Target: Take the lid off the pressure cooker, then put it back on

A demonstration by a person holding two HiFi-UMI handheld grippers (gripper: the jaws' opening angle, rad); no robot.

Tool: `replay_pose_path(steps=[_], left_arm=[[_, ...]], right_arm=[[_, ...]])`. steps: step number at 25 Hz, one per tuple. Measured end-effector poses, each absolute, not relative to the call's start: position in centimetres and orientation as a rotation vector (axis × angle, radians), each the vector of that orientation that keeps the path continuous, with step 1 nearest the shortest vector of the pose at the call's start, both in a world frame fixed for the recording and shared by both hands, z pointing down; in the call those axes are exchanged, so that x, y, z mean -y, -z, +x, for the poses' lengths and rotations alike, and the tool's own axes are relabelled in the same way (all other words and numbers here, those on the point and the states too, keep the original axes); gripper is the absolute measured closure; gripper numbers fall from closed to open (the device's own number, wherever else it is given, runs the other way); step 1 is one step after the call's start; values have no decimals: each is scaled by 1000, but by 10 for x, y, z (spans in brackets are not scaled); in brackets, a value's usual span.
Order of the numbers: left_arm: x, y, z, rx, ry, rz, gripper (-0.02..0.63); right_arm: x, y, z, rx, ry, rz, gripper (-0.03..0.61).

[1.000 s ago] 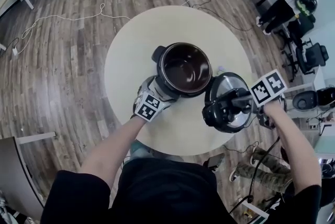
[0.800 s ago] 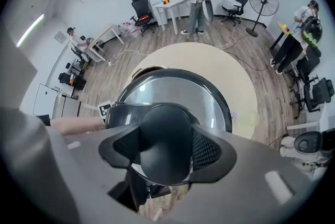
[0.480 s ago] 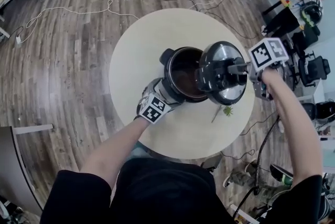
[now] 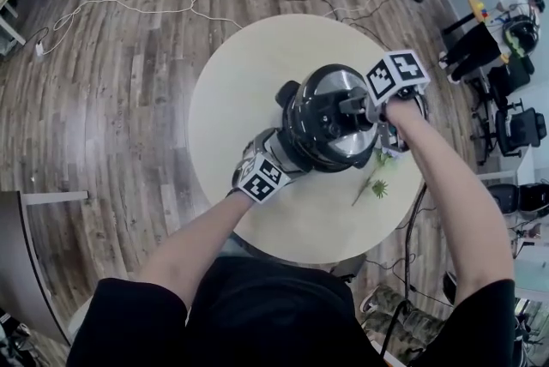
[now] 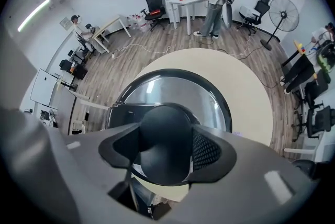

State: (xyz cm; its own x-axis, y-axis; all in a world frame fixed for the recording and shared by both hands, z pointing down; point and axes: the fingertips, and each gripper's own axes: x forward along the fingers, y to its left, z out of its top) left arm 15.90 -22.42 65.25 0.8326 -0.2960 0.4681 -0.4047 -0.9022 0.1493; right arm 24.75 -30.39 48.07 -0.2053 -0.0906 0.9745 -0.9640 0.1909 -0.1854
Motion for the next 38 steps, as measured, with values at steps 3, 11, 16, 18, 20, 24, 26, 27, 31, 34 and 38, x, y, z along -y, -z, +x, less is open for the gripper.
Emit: replay_pose_path(steps=[3,11,16,18,20,24,26,27,31,34,38], left_arm=[[225,-653,158,540,-647,2773,21],[223,-654,157,536,-650,2772,21],[225,-650,159,540,-644,2773,21],[225,-651,160,540,-640,2774,22],[225,-651,159,542,-639,2775,21],[225,-651,159,540,-637,2776,21],[225,-650,159,539,-636,2775,21],[226,-649,159,539,-636,2775,21],[226,-649,160,539,-634,2776,21],[226,-651,159,540,-633,2776,21],[226,-651,159,539,-633,2777,21]], right_arm=[[304,-495,242,1473,-1124,1024,293],[297,-524,233,1409,-1130,1014,292],[302,-530,231,1380,-1075,1009,291],[303,-531,231,1367,-1077,1006,291],[302,-532,231,1360,-1077,1003,291],[302,-532,230,1365,-1071,985,291],[302,-531,229,1368,-1050,963,291],[302,-531,228,1368,-1032,950,291],[302,-533,228,1359,-1014,938,291],[303,-534,226,1355,-1010,933,291],[303,-534,226,1361,-986,922,291]])
